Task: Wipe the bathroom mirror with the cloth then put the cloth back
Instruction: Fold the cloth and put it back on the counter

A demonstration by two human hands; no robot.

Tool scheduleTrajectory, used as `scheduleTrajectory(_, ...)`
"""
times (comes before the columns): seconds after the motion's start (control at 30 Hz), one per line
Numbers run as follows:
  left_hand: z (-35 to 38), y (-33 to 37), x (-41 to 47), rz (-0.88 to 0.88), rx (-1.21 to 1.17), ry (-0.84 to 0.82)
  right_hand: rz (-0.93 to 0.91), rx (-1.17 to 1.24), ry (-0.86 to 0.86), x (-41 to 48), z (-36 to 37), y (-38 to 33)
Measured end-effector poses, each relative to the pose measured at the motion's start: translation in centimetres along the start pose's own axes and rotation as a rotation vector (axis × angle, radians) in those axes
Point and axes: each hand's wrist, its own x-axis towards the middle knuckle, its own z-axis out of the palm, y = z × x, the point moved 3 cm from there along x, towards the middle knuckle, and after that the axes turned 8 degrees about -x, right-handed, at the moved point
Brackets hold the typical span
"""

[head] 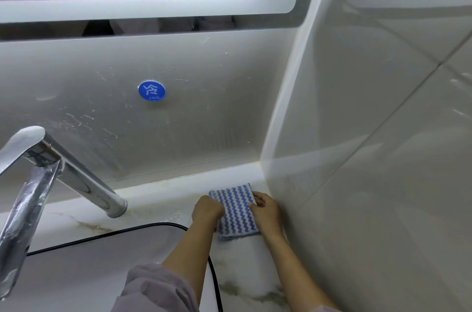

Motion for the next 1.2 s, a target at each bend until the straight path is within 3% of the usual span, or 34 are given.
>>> scheduleTrajectory(0.23, 0.3, 0.3, -0.5, 0.027, 0.148, 0.009, -0.14, -0.086, 0.055, -1.2, -0.2, -0.2)
scheduleTrajectory(0.4, 0.8, 0.3, -1.4, 0.145, 0.17, 0.064, -0.438, -0.443, 0.03, -1.5, -0.4, -1.0)
scheduleTrajectory(0.5, 1.5, 0.3, -2.4, 0.32, 0.421, 0.08, -0.548, -0.685, -0.089, -1.2, 0.1, -1.1)
scheduleTrajectory(0.6, 2.6, 0.0, -2.5, 0.381, 0.627, -0.006, -0.526, -0.873, -0.216, -0.5, 0.4, -0.5)
scheduleTrajectory(0.73, 3.1, -1.1, -1.7, 0.272, 0.744, -0.125, -0.475, -1.002, -0.302, 0.1, 0.1, 0.2)
scheduleTrajectory(1.2, 3.3, -1.7, -0.8, 0.194, 0.857, -0.181, -0.366, -1.155, -0.338, 0.3, 0.8, 0.1)
